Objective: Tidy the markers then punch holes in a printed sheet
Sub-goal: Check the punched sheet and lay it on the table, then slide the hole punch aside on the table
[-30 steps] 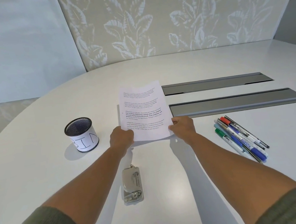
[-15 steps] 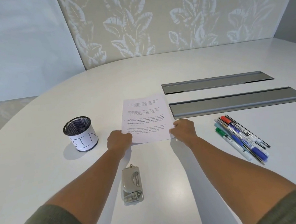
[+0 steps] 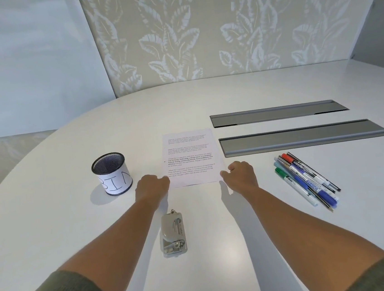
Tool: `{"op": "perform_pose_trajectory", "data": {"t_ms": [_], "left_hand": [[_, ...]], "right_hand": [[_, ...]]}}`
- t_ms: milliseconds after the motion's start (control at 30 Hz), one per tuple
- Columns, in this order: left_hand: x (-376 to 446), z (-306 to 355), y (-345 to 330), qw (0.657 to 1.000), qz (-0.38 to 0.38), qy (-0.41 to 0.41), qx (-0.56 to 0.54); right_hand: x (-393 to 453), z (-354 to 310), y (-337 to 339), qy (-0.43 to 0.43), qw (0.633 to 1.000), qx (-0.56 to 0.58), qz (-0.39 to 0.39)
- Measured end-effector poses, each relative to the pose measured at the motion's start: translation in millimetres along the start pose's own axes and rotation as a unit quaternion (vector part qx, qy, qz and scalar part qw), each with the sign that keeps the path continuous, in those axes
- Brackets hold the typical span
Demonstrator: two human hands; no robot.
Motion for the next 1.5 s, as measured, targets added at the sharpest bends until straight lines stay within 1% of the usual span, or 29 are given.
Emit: {"op": "perform_pose_trajectory", "data": {"t_ms": [133, 267, 400, 533, 700, 867, 1100, 1267, 1500], "left_hand": [[-17, -3, 2, 1.0, -0.009, -0.019, -0.002], [-38, -9, 8, 0.999, -0.016, -0.025, -0.037], [-57, -20, 15, 0.999, -0.017, -0.018, -0.044], [-72, -35, 17, 0.998, -0.025, 0.008, -0.055], [-85, -53, 18, 0.996, -0.049, 0.038, -0.065], [-94, -71, 15, 0.995, -0.054, 0.051, -0.07], [-105, -79, 14, 0.991, -0.086, 0.067, -0.072], [-110, -76, 11, 0.987, -0.124, 0.074, -0.077], [-112, -72, 11, 0.985, -0.122, 0.08, -0.091]], "right_hand": [[-18, -4, -2, 0.018, 0.999, -0.029, -0.019], [-42, -8, -2, 0.038, 0.999, -0.028, -0.009], [-68, -14, -4, 0.048, 0.999, -0.02, -0.005], [-91, -20, -10, 0.067, 0.997, -0.023, -0.005], [-117, -20, -24, 0.09, 0.994, -0.064, -0.028], [-136, -23, -39, 0.169, 0.975, -0.14, -0.033], [-153, -20, -53, 0.223, 0.953, -0.203, -0.042], [-159, -17, -56, 0.215, 0.955, -0.197, -0.054], [-160, -17, -56, 0.214, 0.957, -0.189, -0.05]]}}
Point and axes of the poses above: each hand's wrist, its own x-axis towards the middle knuckle, its own y-axis out of the back of the hand, z = x × y, the point moved 5 cm from there along x, towards the middle knuckle, and after that the axes turned 9 degrees about y, right-handed, at the moved point
